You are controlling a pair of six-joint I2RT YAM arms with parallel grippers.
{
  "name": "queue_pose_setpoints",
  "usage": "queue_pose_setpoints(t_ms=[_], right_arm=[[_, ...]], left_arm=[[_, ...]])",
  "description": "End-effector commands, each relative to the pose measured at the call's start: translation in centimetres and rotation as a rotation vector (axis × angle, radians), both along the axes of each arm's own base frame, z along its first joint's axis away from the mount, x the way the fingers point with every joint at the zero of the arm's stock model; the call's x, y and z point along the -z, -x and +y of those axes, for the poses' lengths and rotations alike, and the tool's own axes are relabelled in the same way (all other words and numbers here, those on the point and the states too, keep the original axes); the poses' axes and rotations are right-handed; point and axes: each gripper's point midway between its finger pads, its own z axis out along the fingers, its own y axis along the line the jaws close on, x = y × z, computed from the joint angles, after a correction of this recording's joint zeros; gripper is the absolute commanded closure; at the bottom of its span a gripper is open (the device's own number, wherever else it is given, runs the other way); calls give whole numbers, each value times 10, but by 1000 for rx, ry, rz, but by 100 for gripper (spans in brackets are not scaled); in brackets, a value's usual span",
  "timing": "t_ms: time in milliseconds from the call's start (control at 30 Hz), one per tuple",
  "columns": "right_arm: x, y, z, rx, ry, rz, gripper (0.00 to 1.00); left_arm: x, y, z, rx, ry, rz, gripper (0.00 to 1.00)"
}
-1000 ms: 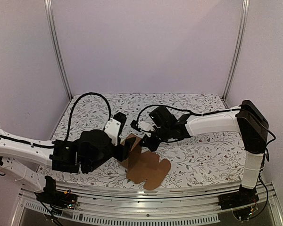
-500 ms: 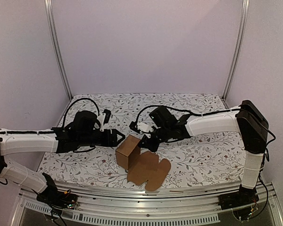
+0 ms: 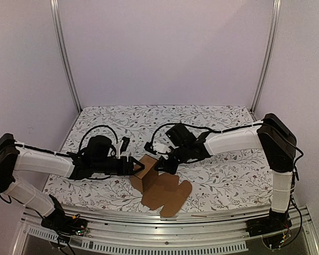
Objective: Fold the paper box
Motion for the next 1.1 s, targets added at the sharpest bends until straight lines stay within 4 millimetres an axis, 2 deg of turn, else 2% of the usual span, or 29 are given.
queue_pose_setpoints(t_ms=[0, 233, 367, 500, 633, 800, 933, 1000, 1067], right_arm=[[2, -1, 13, -51, -34, 25, 84], [5, -10, 30, -55, -62, 48, 83], [12, -16, 38, -26, -71, 92, 89], [12, -31, 38, 89, -69, 131, 93], [10, -47, 24, 256, -5, 140, 95], [-18, -55, 8, 341, 99, 113, 94], [-32, -42, -8, 266, 208, 111, 96], [-43, -34, -23, 192, 265, 70, 97], [-48, -25, -45, 128, 378, 39, 98]], left_arm=[[0, -5, 1, -1, 60, 1, 41], [4, -14, 12, -12, 168, 44, 42], [2, -22, 18, -41, 238, 74, 43], [-5, -30, 20, -70, 308, 81, 44], [-12, -37, 21, -98, 362, 95, 44], [-16, -43, 25, -166, 396, 121, 44], [-17, -46, 30, -236, 422, 136, 43], [-19, -46, 36, -260, 415, 120, 40], [-23, -45, 43, -275, 375, 91, 39]])
